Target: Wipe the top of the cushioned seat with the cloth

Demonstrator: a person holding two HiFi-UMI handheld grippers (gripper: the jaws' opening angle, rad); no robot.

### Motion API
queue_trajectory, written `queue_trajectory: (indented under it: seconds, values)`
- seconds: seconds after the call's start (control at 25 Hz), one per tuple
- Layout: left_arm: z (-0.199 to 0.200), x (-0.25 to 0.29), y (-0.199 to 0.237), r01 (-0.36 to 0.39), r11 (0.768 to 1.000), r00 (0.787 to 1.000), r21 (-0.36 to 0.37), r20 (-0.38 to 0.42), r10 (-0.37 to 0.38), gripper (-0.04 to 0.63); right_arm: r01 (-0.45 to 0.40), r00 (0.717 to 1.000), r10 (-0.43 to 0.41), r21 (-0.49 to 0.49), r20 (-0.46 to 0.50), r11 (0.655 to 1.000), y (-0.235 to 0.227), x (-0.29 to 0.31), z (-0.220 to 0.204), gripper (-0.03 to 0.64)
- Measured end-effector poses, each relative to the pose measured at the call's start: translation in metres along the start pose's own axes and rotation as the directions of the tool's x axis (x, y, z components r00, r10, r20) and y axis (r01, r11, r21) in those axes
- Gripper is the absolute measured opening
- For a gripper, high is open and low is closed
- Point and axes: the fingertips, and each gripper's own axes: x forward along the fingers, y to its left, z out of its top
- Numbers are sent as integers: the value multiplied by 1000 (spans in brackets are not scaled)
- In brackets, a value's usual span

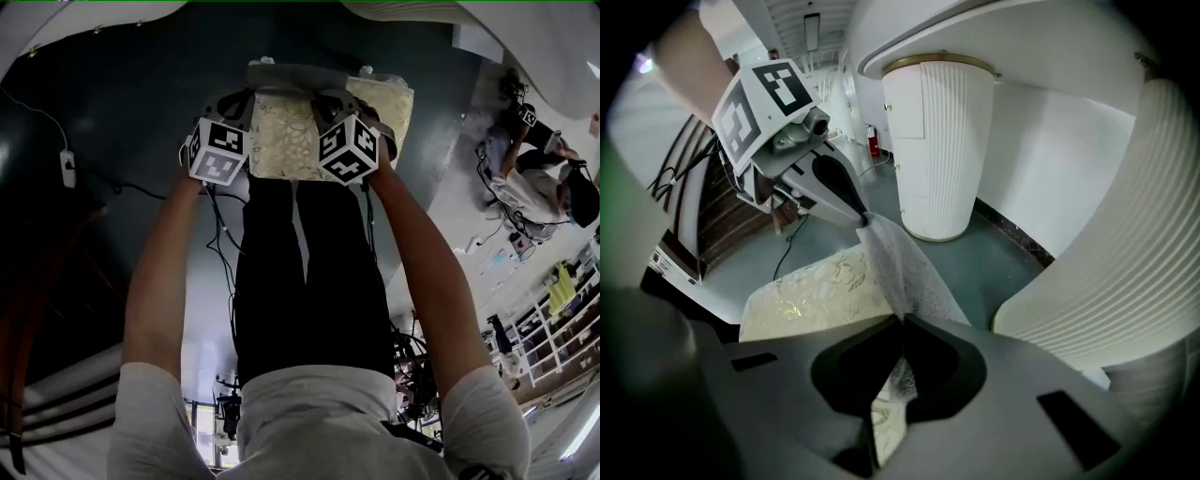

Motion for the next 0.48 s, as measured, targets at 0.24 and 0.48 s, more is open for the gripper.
queue_trajectory:
  seconds: [0.24,0.48]
  values:
    - [-26,-4,-7,33,999,999,-26,-11,-33,17,-4,1000,4,-9,-5,1000,11,4,4,15]
    - [-46,-5,-13,41,997,999,-62,-1,-41,17,-6,1000,6,-29,-15,1000,28,4,2,15]
